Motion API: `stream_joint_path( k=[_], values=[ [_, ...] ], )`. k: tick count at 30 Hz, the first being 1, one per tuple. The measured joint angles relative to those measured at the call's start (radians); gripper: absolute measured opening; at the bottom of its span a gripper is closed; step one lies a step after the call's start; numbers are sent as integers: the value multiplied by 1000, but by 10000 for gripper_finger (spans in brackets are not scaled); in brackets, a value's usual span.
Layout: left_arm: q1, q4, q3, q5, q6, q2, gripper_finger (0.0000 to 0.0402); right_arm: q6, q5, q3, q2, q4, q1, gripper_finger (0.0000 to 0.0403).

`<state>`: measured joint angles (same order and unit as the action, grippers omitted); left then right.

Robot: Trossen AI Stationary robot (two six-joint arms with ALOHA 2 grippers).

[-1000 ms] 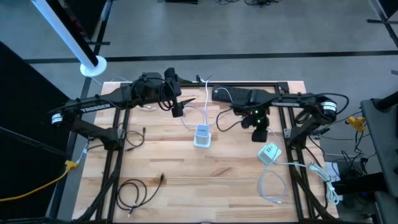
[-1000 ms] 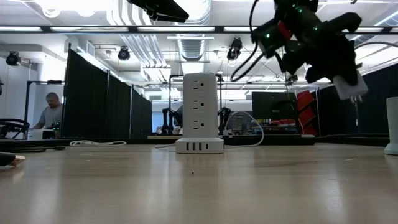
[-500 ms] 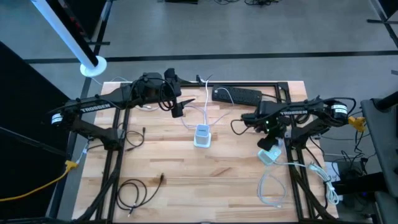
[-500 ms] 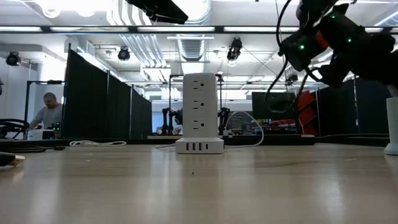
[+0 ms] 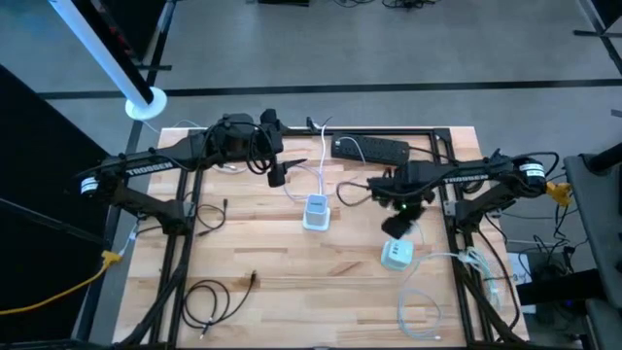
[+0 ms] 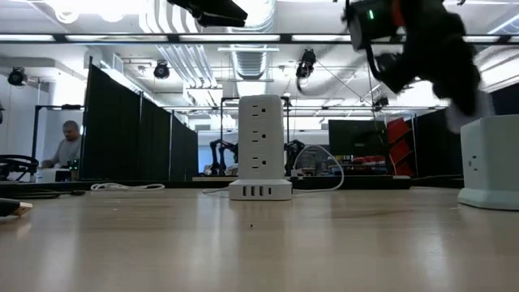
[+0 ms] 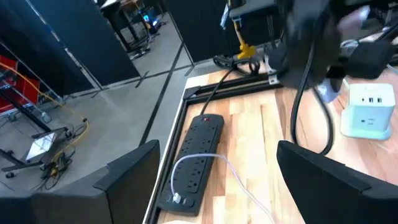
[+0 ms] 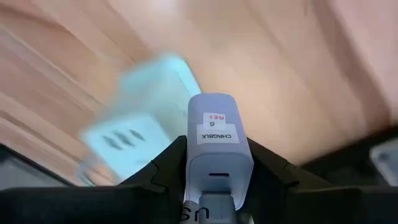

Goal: Insert USB
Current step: Insert the purple charger adapter into the right white outlet extension

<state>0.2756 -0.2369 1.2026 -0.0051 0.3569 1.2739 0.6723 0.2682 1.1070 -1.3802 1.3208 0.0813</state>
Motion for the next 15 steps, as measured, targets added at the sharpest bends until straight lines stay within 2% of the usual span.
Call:
stream_joint_path(
  k=[3,6,9,15],
  values=[
    [0,-8,0,19,-2,0,311,80,-60,26,46,36,-27,115],
    [-6,-14,0,66,-28,0,311,186,-75,13,99,98,-70,115],
    [-16,-14,0,135,-44,0,311,313,-27,-16,156,122,-125,115],
    [-63,1,-3,201,-41,0,311,561,73,-86,226,130,-302,115]
  ],
)
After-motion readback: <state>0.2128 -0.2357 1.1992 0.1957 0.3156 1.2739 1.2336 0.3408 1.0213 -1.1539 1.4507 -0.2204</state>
